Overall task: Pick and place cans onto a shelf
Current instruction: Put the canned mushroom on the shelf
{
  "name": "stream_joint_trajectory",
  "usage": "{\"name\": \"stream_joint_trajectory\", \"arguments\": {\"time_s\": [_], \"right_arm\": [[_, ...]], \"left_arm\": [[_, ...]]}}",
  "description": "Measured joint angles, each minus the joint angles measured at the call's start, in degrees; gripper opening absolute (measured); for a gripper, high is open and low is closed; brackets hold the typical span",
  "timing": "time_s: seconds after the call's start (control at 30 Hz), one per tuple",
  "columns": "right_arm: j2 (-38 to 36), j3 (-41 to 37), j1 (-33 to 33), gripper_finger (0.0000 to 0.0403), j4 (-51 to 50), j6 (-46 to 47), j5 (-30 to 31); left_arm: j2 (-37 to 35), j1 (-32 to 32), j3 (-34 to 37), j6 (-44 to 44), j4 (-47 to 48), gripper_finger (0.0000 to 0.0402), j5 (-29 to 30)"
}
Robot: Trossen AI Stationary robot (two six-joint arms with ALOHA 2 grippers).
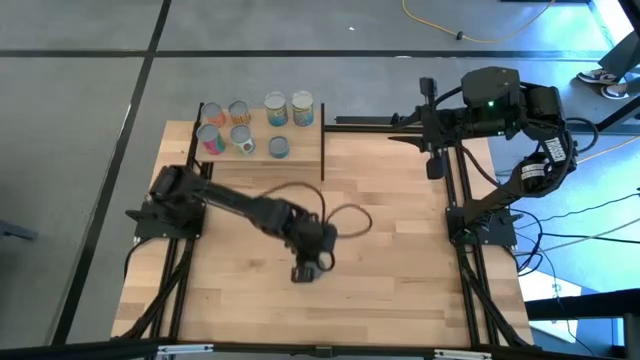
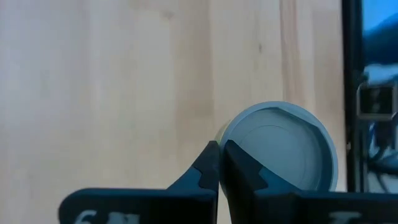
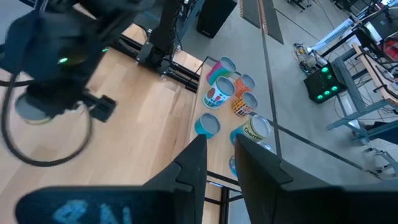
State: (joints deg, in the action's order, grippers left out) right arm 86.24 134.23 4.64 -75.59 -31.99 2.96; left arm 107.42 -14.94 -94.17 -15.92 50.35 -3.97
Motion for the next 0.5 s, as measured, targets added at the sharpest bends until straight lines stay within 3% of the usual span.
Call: {"name": "stream_joint_trajectory", "arguments": {"time_s": [0.2,0.5], "right_arm": [[0.0,0.0,0.0,0.0085,-0.1,0.0,0.1],[0.0,0.0,0.0,0.0085,-0.1,0.0,0.0]], "left_arm": [[-4.6,5.8,-5.1,0.2,5.9,0.0001,3.0],[-9.4,15.3,-15.8,0.1,20.0,0.0001,13.7]]}}
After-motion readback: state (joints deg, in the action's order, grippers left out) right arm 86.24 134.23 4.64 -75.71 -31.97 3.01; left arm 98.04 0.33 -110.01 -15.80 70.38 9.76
